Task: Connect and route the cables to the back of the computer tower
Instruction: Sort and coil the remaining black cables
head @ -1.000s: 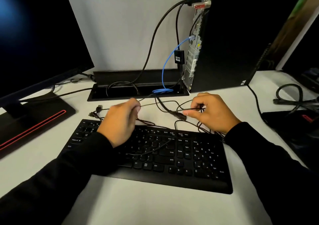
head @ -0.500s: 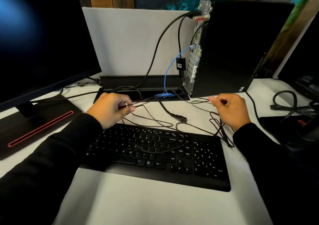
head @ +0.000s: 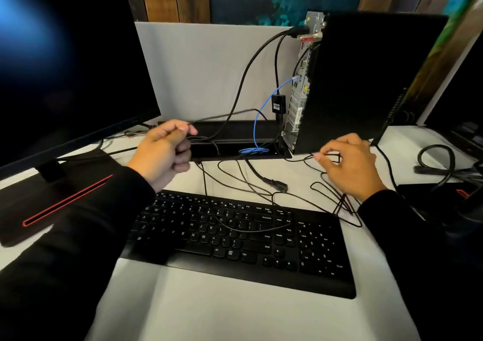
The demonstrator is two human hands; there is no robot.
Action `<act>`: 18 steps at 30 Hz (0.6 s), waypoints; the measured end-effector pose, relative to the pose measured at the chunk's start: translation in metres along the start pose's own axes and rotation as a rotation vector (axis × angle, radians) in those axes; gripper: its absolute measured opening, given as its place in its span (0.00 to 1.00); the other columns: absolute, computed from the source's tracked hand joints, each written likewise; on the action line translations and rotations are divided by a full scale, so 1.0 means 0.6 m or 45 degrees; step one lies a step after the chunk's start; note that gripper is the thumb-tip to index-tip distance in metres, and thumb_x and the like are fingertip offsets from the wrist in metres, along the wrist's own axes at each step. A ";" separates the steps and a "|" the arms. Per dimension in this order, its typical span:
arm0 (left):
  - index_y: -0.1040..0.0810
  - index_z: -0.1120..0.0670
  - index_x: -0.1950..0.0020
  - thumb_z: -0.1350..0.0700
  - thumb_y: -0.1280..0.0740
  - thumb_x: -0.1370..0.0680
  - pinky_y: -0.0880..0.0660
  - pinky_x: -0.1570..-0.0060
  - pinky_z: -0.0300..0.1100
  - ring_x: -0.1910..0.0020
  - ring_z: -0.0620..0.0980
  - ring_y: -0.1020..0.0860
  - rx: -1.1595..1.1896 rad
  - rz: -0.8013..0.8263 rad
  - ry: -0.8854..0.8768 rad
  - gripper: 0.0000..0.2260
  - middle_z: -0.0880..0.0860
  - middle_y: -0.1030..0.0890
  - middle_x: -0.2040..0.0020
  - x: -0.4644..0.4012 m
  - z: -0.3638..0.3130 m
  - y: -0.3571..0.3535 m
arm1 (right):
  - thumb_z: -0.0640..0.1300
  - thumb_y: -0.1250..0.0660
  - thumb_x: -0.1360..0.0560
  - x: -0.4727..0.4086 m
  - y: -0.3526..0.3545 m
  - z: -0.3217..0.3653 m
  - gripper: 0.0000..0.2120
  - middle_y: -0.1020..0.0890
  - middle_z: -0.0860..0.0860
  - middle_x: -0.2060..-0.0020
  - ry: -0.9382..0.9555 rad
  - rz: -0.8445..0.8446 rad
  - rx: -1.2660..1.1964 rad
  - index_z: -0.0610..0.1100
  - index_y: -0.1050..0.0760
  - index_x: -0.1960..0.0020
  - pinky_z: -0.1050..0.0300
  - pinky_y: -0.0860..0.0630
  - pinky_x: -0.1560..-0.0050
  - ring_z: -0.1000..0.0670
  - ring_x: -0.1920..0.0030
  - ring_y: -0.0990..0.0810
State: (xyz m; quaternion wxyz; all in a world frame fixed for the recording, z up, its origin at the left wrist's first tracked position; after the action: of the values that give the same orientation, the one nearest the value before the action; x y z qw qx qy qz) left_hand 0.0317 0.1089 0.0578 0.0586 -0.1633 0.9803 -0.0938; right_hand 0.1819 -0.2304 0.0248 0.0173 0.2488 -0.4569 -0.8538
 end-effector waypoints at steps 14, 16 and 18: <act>0.22 0.44 0.30 0.31 0.48 0.19 0.28 0.31 0.44 0.35 0.43 0.23 -1.323 0.558 -0.303 0.27 0.42 0.19 0.37 0.052 0.074 -0.091 | 0.53 0.35 0.18 0.007 0.029 0.080 0.14 0.19 0.54 0.64 0.219 0.240 -0.317 0.47 0.17 0.54 0.64 0.28 0.59 0.61 0.65 0.23; 0.26 0.45 0.27 0.27 0.52 0.23 0.29 0.32 0.50 0.33 0.51 0.25 -1.726 0.595 -0.277 0.35 0.48 0.22 0.33 0.041 0.116 -0.070 | 0.52 0.29 0.21 0.007 0.027 0.046 0.07 0.17 0.55 0.60 0.208 0.358 -0.173 0.50 0.17 0.53 0.60 0.24 0.54 0.60 0.58 0.20; 0.29 0.42 0.27 0.26 0.57 0.26 0.31 0.33 0.53 0.32 0.53 0.29 -1.979 0.623 -0.203 0.37 0.47 0.26 0.32 0.038 0.150 -0.067 | 0.53 0.27 0.23 0.007 0.023 0.010 0.05 0.15 0.56 0.56 0.153 0.365 -0.181 0.52 0.17 0.52 0.58 0.21 0.49 0.57 0.52 0.18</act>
State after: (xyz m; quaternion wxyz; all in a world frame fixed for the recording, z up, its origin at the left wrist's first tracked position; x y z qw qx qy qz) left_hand 0.0359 0.0494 -0.0239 0.0171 0.0551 0.7662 0.6401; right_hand 0.1726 -0.2345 0.0365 0.1840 0.2298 -0.4243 -0.8563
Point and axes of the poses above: each hand's wrist, its own x-axis away from the middle knuckle, its own y-axis out of the back of the hand, z = x × y, the point moved 1 cm from there along -x, towards the middle knuckle
